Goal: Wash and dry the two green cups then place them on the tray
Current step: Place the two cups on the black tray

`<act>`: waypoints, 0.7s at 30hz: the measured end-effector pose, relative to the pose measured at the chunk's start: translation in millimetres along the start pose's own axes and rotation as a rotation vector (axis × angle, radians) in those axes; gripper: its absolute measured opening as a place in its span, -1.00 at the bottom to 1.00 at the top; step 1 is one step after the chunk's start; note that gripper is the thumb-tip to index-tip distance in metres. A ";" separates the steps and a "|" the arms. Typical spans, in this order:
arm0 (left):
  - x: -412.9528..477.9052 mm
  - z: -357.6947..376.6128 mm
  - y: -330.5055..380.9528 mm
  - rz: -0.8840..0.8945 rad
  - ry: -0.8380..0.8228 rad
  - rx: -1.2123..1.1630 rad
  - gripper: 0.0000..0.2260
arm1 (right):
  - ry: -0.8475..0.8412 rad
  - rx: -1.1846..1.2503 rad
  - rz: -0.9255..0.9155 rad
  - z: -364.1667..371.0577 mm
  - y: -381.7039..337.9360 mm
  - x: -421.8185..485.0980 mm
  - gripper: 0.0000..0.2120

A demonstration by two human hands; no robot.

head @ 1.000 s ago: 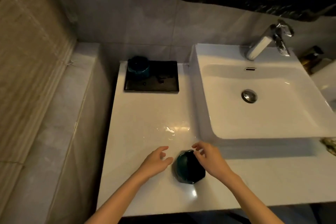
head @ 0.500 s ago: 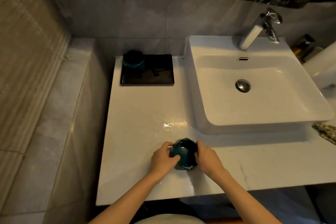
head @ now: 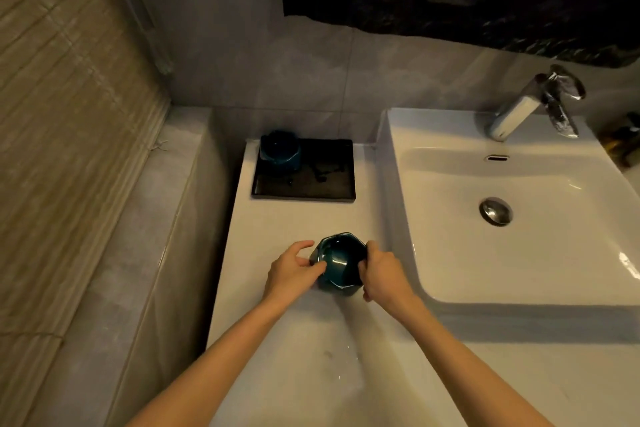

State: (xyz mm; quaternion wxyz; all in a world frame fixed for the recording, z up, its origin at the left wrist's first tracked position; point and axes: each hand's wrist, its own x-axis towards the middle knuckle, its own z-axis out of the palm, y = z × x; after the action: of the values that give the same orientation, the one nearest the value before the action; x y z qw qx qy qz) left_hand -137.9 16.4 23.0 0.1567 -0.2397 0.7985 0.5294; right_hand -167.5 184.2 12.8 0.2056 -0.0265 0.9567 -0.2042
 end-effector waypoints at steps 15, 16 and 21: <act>149.5 -41.5 77.6 -0.035 -0.136 -0.258 -0.51 | -0.039 -0.095 -0.101 -85.0 -53.5 211.5 -0.94; 156.3 -40.9 78.9 -0.043 -0.139 -0.270 -0.52 | -0.052 -0.102 -0.096 -85.3 -53.8 222.7 -0.93; 185.6 -29.8 77.9 -0.091 -0.151 -0.356 -0.55 | -0.087 -0.149 -0.092 -83.8 -54.8 263.3 -0.81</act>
State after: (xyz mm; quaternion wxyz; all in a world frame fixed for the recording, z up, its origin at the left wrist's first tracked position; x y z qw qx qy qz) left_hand -335.7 -26.0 1.0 0.1950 -0.2589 0.6668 0.6710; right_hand -443.9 130.4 3.8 0.2348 -0.0945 0.9572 -0.1402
